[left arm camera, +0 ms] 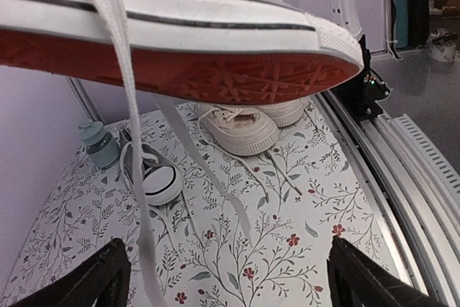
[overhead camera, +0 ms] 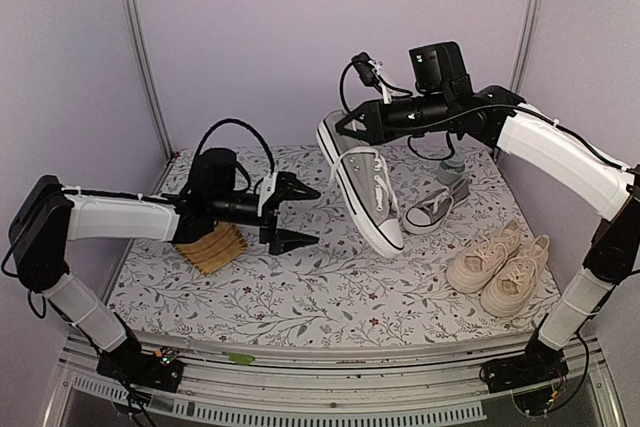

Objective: Tie the shoes
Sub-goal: Pick up the shoelace.

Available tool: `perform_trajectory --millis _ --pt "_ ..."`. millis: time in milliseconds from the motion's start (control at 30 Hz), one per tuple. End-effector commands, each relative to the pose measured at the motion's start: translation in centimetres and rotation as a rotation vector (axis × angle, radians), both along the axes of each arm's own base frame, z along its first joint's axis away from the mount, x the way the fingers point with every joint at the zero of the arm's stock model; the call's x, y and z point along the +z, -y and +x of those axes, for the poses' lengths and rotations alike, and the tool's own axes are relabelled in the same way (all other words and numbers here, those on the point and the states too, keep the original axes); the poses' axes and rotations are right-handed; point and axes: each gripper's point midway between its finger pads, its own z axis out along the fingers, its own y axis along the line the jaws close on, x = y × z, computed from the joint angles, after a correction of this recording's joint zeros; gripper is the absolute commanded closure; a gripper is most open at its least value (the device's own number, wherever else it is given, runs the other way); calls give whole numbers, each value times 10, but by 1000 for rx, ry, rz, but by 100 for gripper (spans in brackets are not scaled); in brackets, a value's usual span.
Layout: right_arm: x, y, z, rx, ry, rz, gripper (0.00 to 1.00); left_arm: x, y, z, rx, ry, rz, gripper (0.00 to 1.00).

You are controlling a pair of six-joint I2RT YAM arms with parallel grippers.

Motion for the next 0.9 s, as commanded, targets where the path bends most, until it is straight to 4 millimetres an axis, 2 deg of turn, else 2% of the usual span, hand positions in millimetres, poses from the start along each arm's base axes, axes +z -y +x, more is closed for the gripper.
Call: perform_trajectory --millis 0,100,200,300,367,400,467,567,667,733,800,867 --pt "30 -1 -5 10 59 64 100 19 8 -3 -8 -50 -108 4" --pt "30 -2 -5 15 63 66 100 16 14 26 148 -81 -135 4" --pt "30 -2 -3 11 65 66 100 13 20 42 238 -74 -132 6" --pt "31 -2 -3 8 66 70 100 12 30 44 243 -69 -135 10" --pt "30 0 -1 -11 65 63 100 13 36 42 222 -72 -145 18" --pt "28 2 2 -33 64 56 100 13 39 39 204 -72 -149 27" --pt "24 6 6 -65 59 42 100 16 41 32 167 -67 -155 52" --pt "16 11 14 -116 47 19 100 21 36 23 145 -65 -171 100" --pt "11 16 23 -176 45 0 100 24 26 20 179 -55 -186 100" --pt "4 23 35 -249 39 -25 100 24 16 29 271 -55 -174 100" --pt "-15 39 55 -390 17 -82 100 22 2 42 382 -62 -145 100" --pt "-47 60 76 -564 -22 -180 100 19 -15 52 483 -76 -120 100"
